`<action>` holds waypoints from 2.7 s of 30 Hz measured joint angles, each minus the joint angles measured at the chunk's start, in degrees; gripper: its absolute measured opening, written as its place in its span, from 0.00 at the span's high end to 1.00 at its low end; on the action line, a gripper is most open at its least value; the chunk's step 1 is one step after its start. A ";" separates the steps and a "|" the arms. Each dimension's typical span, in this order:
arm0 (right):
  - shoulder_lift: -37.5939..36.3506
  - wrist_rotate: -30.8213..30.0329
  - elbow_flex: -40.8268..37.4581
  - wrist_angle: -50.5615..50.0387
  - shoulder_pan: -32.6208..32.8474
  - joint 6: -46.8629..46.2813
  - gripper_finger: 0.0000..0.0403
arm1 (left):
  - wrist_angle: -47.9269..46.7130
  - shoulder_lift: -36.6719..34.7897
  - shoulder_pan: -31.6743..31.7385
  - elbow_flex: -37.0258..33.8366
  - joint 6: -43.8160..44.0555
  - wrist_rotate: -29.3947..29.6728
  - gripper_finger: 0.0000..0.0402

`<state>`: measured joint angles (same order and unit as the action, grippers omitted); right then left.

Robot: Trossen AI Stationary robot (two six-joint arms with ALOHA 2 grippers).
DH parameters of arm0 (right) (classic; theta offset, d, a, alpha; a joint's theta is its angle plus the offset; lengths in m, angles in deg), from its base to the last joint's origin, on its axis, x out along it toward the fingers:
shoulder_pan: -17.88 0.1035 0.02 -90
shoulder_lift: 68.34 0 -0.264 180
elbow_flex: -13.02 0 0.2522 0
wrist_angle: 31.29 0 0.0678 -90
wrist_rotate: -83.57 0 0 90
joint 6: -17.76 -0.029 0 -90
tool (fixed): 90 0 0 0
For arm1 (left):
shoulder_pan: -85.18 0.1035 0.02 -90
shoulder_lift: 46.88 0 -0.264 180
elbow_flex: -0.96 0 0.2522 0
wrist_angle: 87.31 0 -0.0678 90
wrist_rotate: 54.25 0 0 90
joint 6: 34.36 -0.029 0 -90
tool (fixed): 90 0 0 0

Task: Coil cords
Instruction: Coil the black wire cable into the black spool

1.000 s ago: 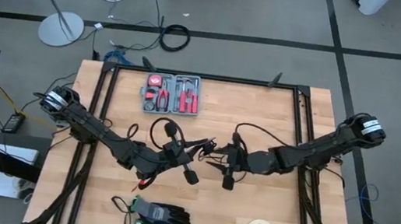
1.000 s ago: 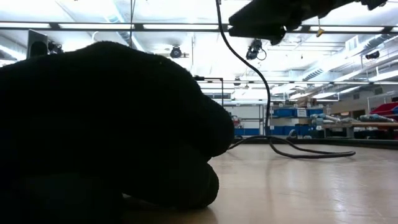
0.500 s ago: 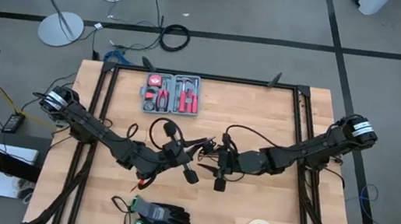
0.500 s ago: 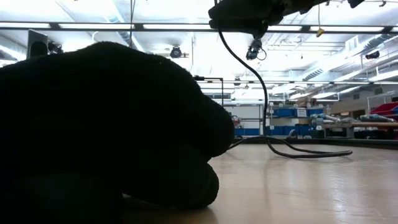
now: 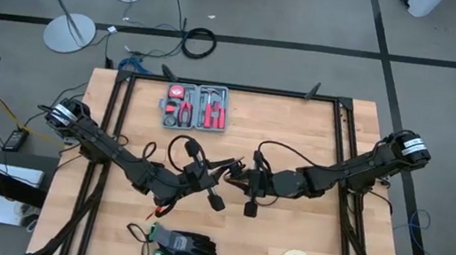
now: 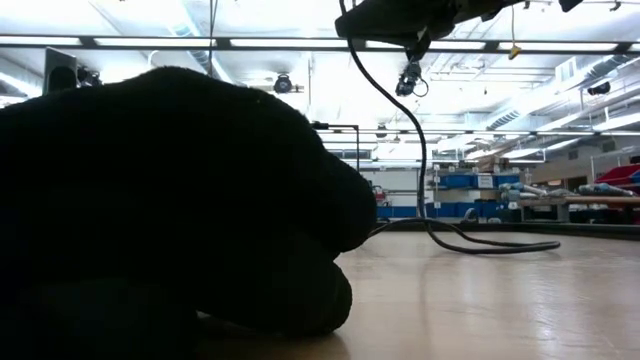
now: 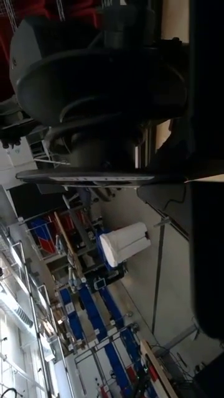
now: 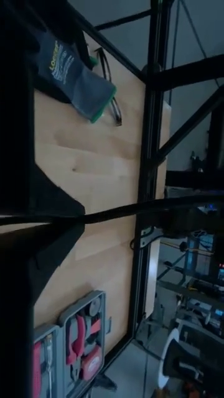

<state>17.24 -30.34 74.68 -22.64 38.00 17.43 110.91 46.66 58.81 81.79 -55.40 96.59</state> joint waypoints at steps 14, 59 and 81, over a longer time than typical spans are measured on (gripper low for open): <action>-7.11 -7.48 -0.01 -11.48 -0.75 -0.88 0.99 | -0.65 0.00 -1.30 0.00 0.22 0.02 1.00; -11.60 -6.38 9.91 -3.33 11.51 11.76 0.99 | -16.77 -0.04 1.49 0.06 13.53 2.45 1.00; -1.36 -17.23 20.65 -20.49 9.33 10.98 0.99 | -14.96 -0.02 0.61 -0.02 14.21 3.40 1.00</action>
<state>15.89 -47.58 95.34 -43.13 47.33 28.41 95.95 46.64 59.43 81.77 -41.19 99.99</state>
